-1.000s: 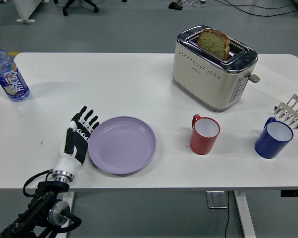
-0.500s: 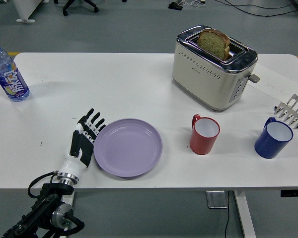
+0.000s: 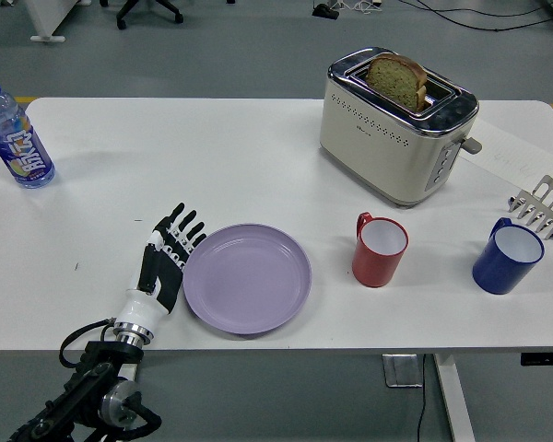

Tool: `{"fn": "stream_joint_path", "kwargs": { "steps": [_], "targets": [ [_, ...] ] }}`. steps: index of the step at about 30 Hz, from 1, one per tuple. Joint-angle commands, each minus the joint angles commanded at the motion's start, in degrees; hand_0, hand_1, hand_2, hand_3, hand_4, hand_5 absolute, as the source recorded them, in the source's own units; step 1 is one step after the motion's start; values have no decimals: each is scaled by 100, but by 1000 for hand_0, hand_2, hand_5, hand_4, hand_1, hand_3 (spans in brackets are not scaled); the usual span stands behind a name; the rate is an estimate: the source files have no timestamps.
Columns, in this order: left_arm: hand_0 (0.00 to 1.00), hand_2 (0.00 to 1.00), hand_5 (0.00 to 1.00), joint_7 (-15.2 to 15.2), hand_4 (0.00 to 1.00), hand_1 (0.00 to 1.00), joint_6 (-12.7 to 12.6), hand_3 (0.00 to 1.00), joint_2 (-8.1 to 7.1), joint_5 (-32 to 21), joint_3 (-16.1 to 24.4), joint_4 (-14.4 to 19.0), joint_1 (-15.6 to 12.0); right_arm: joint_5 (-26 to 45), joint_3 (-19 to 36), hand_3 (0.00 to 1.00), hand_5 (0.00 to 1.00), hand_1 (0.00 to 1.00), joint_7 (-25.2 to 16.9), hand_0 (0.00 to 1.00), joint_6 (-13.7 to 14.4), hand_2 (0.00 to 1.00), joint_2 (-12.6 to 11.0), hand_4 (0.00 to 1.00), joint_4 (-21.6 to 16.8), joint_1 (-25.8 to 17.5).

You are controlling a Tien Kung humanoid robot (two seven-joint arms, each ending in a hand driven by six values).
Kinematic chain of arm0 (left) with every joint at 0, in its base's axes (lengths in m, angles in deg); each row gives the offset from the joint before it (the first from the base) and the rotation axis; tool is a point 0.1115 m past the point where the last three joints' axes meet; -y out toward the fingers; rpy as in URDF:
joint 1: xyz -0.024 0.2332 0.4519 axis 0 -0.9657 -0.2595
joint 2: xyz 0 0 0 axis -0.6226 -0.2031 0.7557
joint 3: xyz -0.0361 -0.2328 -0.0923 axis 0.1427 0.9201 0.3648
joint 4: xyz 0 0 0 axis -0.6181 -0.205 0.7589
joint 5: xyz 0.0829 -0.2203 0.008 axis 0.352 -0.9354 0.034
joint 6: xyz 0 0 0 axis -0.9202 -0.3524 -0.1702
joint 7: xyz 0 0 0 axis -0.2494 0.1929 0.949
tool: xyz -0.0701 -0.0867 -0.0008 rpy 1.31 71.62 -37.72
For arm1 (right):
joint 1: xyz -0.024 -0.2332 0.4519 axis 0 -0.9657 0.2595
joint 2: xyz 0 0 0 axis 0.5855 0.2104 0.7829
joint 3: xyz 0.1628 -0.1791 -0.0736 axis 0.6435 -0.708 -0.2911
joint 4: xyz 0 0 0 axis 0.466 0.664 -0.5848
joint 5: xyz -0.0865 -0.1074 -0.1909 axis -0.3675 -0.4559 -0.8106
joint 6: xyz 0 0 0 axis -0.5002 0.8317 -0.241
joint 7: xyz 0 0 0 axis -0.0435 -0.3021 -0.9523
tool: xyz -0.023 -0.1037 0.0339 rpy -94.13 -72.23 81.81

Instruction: Push plate across desktop

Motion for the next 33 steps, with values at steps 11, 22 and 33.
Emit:
{"fn": "stream_joint_path", "kwargs": {
  "steps": [11, 22, 33],
  "targets": [
    [878, 954, 998, 10, 484, 906, 18, 975, 0, -50, -169, 28, 77, -2, 6, 611, 322, 562, -5, 632, 4, 658, -3, 171, 0, 31],
    [878, 954, 998, 16, 484, 906, 43, 973, 0, -104, -333, 34, 184, -29, 23, 611, 323, 561, -1, 630, 3, 658, -1, 171, 0, 52],
    [878, 954, 998, 17, 483, 906, 60, 971, 0, -159, -503, 46, 220, -47, 35, 611, 322, 562, 2, 630, 1, 658, -4, 171, 0, 51]
  ]
}}
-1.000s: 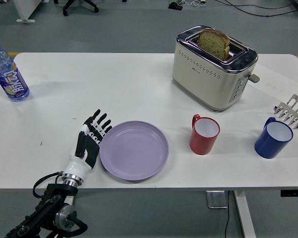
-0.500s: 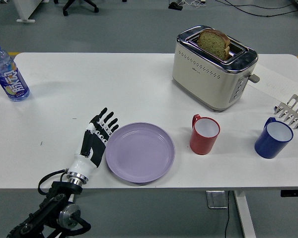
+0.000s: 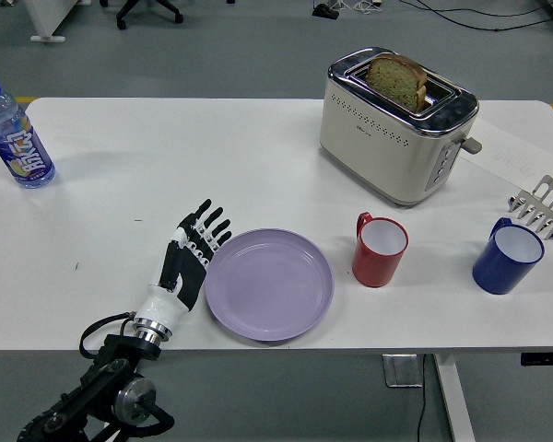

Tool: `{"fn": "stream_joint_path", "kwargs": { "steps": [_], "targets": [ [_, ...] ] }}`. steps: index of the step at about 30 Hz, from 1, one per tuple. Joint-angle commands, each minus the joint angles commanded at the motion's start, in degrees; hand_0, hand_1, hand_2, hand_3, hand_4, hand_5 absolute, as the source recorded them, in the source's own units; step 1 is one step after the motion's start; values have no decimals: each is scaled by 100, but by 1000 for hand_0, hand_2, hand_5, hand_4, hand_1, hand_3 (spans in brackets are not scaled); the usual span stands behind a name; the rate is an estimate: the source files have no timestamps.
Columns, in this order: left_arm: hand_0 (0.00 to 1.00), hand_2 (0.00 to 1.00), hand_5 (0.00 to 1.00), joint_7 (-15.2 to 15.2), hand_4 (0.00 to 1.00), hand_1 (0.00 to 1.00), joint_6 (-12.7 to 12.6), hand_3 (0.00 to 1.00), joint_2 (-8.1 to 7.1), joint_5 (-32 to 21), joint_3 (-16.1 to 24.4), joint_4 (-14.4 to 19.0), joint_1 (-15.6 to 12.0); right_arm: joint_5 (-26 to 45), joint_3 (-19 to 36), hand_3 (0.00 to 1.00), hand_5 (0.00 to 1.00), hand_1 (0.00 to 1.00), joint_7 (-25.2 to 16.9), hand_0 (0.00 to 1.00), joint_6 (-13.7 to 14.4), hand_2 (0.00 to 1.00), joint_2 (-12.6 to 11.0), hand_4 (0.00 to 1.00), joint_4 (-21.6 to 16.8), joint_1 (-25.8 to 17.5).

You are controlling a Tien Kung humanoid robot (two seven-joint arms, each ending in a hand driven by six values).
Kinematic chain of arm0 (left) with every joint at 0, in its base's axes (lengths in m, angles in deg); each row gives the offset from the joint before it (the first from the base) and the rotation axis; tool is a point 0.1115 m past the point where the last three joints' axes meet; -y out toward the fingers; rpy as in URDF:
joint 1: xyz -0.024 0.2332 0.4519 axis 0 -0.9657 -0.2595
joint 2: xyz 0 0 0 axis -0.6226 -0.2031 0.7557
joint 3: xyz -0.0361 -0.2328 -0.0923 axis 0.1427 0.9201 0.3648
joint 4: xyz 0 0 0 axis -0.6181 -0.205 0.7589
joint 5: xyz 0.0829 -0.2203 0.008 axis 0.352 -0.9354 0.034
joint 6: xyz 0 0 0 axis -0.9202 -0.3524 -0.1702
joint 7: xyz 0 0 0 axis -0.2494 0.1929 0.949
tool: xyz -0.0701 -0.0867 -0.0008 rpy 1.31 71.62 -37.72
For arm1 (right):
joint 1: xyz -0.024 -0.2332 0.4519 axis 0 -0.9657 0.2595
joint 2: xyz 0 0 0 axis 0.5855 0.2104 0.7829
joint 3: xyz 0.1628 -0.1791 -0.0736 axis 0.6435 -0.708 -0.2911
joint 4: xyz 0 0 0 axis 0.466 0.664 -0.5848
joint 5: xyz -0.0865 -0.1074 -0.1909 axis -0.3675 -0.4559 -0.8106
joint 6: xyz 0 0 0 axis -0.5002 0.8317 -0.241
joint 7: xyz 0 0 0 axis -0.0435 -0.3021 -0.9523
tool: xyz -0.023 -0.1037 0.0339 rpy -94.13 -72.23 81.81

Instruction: Push plate across desktop

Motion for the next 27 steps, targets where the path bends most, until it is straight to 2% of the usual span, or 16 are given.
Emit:
{"fn": "stream_joint_path", "kwargs": {
  "steps": [27],
  "targets": [
    [878, 954, 998, 14, 482, 905, 32, 965, 0, -131, -348, 67, 67, -27, 26, 611, 322, 562, 5, 629, -1, 657, -5, 170, 0, -4]
  ]
}}
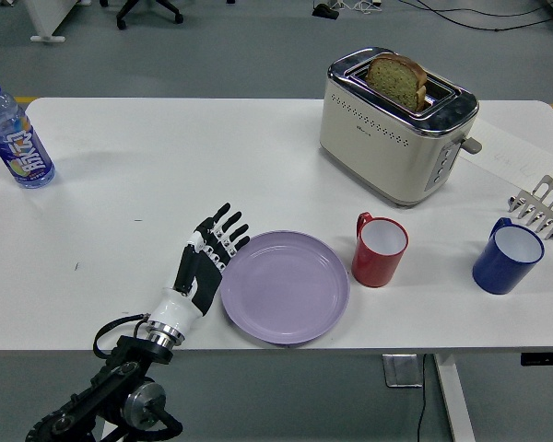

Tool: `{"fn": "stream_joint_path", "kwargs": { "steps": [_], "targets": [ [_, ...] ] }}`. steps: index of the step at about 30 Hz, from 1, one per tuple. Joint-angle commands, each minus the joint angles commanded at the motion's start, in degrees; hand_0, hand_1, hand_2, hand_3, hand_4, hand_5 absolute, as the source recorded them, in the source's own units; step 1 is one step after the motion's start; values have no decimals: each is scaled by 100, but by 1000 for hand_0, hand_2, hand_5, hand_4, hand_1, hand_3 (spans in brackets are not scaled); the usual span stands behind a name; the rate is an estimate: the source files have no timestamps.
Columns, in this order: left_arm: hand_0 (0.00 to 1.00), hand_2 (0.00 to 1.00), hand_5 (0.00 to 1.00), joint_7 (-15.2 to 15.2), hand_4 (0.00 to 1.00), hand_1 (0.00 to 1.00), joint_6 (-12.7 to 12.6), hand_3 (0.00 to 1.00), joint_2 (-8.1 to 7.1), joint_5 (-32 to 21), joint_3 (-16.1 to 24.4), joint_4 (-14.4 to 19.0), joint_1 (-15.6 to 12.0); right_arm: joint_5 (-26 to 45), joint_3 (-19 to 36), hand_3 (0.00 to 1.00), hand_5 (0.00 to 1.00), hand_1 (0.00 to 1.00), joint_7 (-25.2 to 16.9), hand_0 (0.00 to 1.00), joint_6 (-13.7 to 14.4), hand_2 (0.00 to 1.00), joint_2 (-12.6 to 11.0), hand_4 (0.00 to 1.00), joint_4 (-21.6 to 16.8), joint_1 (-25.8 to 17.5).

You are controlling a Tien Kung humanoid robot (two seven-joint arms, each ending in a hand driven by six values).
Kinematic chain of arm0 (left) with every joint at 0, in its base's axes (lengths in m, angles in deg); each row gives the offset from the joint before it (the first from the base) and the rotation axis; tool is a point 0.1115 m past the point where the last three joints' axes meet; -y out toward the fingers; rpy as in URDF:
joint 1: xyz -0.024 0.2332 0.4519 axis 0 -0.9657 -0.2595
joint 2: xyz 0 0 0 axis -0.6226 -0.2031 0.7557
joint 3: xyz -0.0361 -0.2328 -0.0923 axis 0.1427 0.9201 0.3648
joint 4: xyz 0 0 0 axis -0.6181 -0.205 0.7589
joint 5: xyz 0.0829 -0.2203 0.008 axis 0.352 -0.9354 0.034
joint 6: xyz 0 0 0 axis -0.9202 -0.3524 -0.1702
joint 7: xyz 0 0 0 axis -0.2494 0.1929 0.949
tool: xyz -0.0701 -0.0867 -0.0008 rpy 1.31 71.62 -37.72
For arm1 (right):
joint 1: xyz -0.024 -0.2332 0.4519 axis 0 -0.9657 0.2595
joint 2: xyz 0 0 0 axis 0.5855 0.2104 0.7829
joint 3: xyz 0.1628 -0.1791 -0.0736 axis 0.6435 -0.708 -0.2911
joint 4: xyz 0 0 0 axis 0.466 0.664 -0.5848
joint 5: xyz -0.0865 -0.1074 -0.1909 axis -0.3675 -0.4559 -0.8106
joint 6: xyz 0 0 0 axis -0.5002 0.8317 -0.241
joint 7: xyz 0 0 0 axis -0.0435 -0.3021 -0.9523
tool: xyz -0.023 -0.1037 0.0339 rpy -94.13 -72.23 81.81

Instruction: Push plate across desktop

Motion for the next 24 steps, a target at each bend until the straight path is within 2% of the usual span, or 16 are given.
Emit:
{"fn": "stream_joint_path", "kwargs": {
  "steps": [8, 15, 18, 19, 20, 24],
  "targets": [
    [877, 954, 998, -17, 482, 902, -39, 960, 0, 108, 242, 92, -51, -4, 8, 611, 322, 562, 2, 629, 3, 658, 4, 170, 0, -15],
    [874, 946, 998, -189, 480, 896, -128, 952, 0, 367, 1019, 156, -122, 3, 14, 610, 321, 562, 5, 629, 7, 658, 7, 170, 0, -33],
    [874, 946, 998, -346, 480, 896, -165, 952, -65, 499, 1432, 157, -167, 24, 9, 610, 321, 562, 5, 629, 13, 658, 9, 170, 0, -43],
    [840, 861, 998, -355, 483, 867, -170, 862, -74, 509, 1487, 157, -171, 26, 8, 610, 319, 563, 5, 629, 14, 658, 9, 169, 0, -44],
    [840, 861, 998, -359, 483, 867, -172, 862, -77, 513, 1506, 157, -172, 26, 8, 610, 319, 563, 5, 629, 14, 658, 9, 169, 0, -44],
    [840, 861, 998, -449, 483, 867, -286, 862, -278, 635, 2245, 172, -250, 17, 16, 610, 319, 563, 8, 629, 16, 658, 9, 169, 0, -64]
  ]
}}
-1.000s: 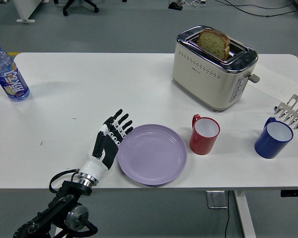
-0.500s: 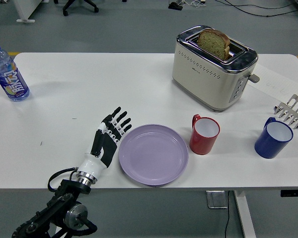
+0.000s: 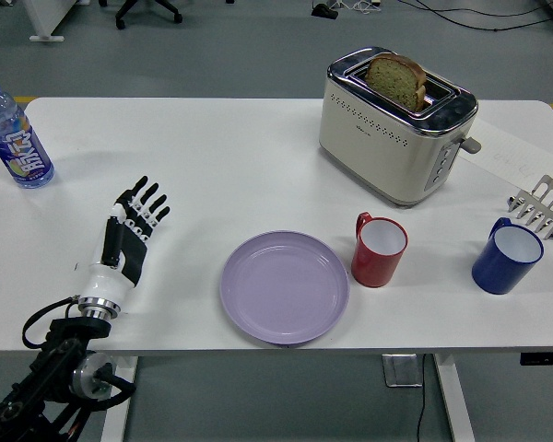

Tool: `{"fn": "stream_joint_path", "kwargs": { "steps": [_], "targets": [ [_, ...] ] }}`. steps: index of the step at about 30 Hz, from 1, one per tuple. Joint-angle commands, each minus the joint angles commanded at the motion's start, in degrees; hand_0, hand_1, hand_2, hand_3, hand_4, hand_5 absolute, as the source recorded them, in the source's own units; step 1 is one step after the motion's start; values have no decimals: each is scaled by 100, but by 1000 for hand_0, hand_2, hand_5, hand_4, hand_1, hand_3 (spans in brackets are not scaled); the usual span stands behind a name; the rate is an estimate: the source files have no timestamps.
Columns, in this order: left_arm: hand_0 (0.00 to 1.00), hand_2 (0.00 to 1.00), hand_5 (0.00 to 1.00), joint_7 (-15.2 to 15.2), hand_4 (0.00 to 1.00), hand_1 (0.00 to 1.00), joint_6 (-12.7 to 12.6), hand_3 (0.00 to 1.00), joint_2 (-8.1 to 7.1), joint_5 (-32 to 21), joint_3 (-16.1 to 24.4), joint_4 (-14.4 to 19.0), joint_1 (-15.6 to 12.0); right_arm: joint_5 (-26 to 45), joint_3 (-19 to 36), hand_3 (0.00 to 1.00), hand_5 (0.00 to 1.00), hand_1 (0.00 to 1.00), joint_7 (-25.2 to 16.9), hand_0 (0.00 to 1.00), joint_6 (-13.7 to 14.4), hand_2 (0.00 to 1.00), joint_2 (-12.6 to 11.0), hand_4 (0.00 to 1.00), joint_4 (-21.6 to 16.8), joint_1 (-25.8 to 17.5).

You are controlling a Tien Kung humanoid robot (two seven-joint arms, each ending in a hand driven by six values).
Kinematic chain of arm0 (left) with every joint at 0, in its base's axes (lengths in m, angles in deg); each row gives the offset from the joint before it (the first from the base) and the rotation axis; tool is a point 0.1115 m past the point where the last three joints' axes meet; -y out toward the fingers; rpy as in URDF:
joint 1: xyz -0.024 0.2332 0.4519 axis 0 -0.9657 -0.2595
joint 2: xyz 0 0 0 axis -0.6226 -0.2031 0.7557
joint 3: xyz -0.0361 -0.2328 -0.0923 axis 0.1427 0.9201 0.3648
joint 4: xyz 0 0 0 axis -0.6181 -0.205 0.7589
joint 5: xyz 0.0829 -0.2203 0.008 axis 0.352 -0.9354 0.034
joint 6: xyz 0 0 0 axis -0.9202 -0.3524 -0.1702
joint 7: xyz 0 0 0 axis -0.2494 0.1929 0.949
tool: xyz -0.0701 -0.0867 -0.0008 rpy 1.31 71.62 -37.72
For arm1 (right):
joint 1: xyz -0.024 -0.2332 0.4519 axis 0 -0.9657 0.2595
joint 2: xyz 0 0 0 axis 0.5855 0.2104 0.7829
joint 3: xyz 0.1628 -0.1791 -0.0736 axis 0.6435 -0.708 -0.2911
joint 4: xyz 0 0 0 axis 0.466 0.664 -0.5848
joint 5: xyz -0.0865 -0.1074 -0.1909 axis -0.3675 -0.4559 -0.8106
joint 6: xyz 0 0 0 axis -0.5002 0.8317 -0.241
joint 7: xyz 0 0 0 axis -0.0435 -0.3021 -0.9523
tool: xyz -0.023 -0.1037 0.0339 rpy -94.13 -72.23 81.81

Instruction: Push plate across desktop

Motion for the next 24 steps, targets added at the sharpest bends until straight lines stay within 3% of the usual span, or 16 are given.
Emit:
{"fn": "stream_joint_path", "kwargs": {
  "steps": [11, 24],
  "targets": [
    [822, 840, 998, -164, 484, 856, 64, 821, -432, 224, 1240, -41, -295, 61, -21, 611, 317, 563, 2, 629, 10, 657, 29, 170, 0, -37],
    [817, 822, 998, -312, 495, 839, 320, 799, -573, 310, 2158, -11, -470, 78, -14, 610, 317, 567, -2, 629, 18, 658, 43, 169, 0, -6]
  ]
}}
